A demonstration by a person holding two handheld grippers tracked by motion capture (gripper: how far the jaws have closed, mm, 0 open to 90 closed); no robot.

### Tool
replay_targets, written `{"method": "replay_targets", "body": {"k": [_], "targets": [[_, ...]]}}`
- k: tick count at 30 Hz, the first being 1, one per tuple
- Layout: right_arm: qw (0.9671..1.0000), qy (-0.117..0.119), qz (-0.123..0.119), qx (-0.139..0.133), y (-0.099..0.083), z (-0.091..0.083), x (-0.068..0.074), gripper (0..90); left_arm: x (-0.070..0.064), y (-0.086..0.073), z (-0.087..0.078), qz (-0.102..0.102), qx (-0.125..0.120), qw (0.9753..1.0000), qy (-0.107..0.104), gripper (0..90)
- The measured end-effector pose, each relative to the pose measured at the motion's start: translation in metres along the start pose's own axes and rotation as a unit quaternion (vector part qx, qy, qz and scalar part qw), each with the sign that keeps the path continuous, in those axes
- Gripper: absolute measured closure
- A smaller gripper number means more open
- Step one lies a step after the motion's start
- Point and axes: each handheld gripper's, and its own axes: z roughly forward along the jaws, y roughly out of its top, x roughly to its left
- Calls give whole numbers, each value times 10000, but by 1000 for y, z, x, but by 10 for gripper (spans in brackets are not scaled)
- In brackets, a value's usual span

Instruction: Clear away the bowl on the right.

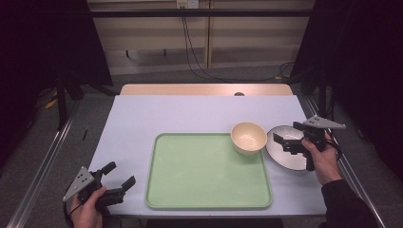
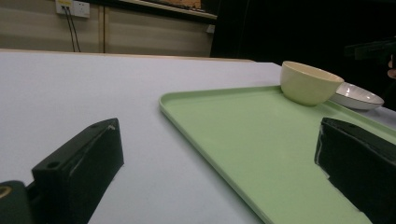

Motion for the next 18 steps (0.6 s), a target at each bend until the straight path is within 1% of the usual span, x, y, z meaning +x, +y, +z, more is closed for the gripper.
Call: {"method": "replay_targets", "body": {"k": [3,9,10,11,13,18], "targets": [[10000,-46,27,-39,-3,-6,0,29,0,0,0,22,19,10000,2,12],[9999,-121,37,-98,-12,-19,-2,27,-1,0,0,-17,-7,10000,-15,12],[9999,-79,17,-89,-13,-22,-2,27,-1,0,0,-17,-10,10000,-14,12],[9999,-95,34,-92,-14,-24,-1,29,-1,0,0,-21,-7,10000,-14,12],[9999,-100,-18,-125,-16,-29,-1,29,-1,0,0,-18,-11,10000,-7,12],[9998,-107,20,-146,-26,-41,1,29,-1,0,0,-17,-10,10000,2,12]]}}
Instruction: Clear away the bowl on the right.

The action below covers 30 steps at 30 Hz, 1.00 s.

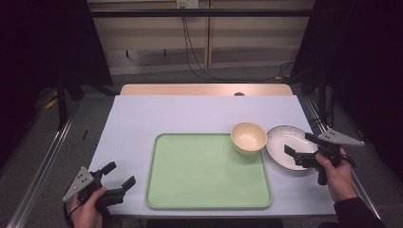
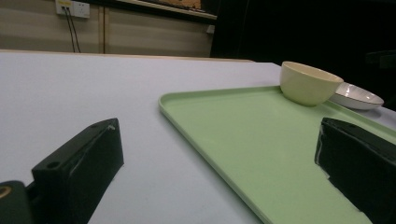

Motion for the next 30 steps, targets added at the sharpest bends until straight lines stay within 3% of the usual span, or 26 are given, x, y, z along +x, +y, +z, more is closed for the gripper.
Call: {"method": "replay_targets", "body": {"k": [21,30], "targets": [[9998,-51,-46,-184,-29,-24,14,22,0,0,1,16,11,10000,-16,12],[9999,45,-38,-122,-41,-33,20,22,0,0,0,21,10,10000,-19,11]]}}
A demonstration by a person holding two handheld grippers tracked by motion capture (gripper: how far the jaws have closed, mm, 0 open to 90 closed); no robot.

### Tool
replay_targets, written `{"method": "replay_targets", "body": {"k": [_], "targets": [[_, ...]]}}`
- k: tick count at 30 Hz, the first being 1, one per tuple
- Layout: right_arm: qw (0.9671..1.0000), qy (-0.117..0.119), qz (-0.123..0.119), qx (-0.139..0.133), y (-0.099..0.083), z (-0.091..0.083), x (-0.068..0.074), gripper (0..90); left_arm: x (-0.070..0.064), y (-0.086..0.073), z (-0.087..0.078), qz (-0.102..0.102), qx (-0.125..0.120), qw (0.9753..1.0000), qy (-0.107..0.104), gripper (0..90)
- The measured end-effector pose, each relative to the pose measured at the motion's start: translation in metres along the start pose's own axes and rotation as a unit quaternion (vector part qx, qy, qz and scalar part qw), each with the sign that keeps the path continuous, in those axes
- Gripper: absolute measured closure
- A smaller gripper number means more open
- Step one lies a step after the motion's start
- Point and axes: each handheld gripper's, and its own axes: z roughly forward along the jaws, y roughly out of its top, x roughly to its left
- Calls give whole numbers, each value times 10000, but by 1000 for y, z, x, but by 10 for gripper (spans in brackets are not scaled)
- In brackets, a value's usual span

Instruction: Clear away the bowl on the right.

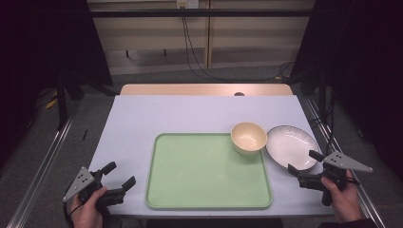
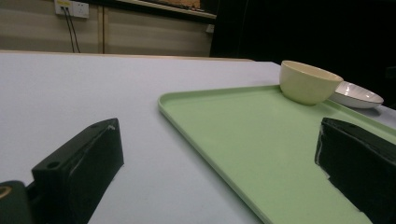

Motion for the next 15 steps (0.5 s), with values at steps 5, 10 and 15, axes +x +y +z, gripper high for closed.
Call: {"method": "replay_targets", "body": {"k": [5,10,15], "targets": [[10000,-72,-19,-1,-8,-5,3,24,0,0,2,11,24,10000,-28,12],[10000,-87,-34,-1,-13,-10,4,14,1,0,2,7,33,10000,-64,11],[9996,-30,-234,136,-13,-5,8,15,2,0,3,-3,15,10000,-32,12]]}}
